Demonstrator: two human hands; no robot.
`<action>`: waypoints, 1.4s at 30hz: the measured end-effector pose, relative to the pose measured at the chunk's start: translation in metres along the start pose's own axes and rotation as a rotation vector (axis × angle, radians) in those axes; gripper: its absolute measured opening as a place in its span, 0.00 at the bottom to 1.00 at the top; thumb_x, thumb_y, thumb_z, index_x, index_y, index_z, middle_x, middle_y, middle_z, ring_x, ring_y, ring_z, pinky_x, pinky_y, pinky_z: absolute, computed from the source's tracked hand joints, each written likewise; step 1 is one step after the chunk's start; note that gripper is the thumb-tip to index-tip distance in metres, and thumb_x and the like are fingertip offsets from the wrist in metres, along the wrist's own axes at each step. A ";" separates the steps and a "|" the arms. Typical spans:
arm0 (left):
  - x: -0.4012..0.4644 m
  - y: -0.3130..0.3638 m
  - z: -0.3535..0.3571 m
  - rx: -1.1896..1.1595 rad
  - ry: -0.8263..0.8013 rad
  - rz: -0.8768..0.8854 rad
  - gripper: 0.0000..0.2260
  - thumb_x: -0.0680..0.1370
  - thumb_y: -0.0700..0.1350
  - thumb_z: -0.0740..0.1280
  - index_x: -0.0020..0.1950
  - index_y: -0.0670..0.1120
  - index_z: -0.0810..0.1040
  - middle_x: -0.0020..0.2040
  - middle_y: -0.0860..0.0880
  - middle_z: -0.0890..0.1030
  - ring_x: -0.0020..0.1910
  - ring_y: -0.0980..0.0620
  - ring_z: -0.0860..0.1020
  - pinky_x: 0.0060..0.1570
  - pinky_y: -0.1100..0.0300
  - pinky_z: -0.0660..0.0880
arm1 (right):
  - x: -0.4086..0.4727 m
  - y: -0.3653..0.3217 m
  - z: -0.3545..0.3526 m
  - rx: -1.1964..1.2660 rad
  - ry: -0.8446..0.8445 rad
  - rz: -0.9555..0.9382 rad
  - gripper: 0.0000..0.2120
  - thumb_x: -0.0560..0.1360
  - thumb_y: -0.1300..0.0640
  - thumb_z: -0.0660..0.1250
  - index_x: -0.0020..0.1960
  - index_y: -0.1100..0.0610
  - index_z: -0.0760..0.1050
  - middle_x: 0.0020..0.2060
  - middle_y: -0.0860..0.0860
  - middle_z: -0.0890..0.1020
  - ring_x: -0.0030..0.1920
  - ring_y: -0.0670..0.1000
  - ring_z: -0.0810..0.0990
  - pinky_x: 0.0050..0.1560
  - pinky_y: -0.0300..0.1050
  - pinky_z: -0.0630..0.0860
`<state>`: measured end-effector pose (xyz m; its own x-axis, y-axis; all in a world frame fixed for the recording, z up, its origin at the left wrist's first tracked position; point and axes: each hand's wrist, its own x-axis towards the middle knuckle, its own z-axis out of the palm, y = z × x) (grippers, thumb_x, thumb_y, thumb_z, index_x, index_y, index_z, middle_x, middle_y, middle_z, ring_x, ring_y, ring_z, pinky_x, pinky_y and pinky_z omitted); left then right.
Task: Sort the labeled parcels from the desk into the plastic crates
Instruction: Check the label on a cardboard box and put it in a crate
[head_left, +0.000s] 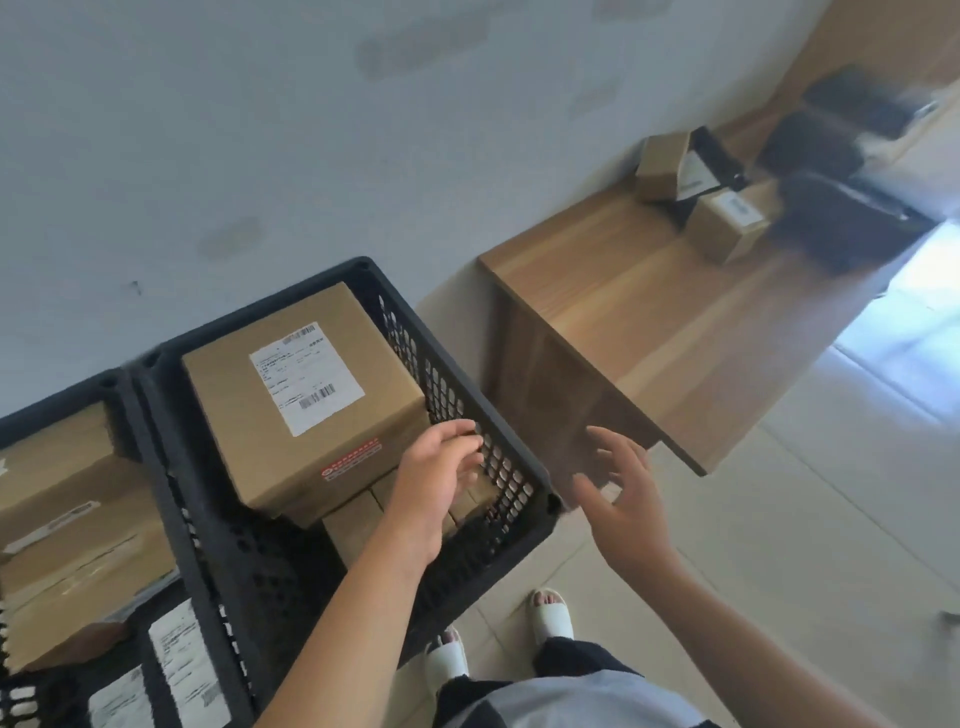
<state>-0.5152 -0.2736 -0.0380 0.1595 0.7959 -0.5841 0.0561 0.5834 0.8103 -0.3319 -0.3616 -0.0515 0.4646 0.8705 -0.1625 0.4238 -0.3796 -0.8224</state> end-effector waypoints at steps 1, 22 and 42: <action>0.003 0.003 0.013 -0.006 -0.043 0.012 0.07 0.83 0.42 0.66 0.58 0.51 0.82 0.57 0.47 0.84 0.59 0.47 0.83 0.63 0.49 0.80 | -0.003 0.002 -0.015 0.013 0.054 0.038 0.20 0.80 0.59 0.68 0.70 0.46 0.72 0.67 0.44 0.73 0.65 0.47 0.73 0.66 0.45 0.74; -0.012 0.020 0.366 0.193 -0.264 0.121 0.07 0.83 0.40 0.67 0.57 0.48 0.84 0.56 0.43 0.85 0.58 0.44 0.83 0.61 0.49 0.80 | 0.076 0.114 -0.312 0.508 0.288 0.134 0.16 0.79 0.66 0.67 0.56 0.45 0.80 0.49 0.46 0.85 0.46 0.39 0.84 0.48 0.39 0.76; 0.156 0.063 0.625 0.297 -0.309 0.001 0.07 0.81 0.37 0.67 0.55 0.46 0.83 0.51 0.44 0.83 0.49 0.49 0.80 0.54 0.53 0.78 | 0.265 0.221 -0.485 0.549 0.356 0.299 0.13 0.79 0.63 0.68 0.56 0.47 0.83 0.52 0.48 0.86 0.55 0.50 0.84 0.59 0.53 0.80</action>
<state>0.1291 -0.2143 -0.0481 0.4449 0.6843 -0.5778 0.3298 0.4746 0.8161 0.2618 -0.3667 -0.0114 0.7649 0.5631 -0.3128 -0.1700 -0.2920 -0.9412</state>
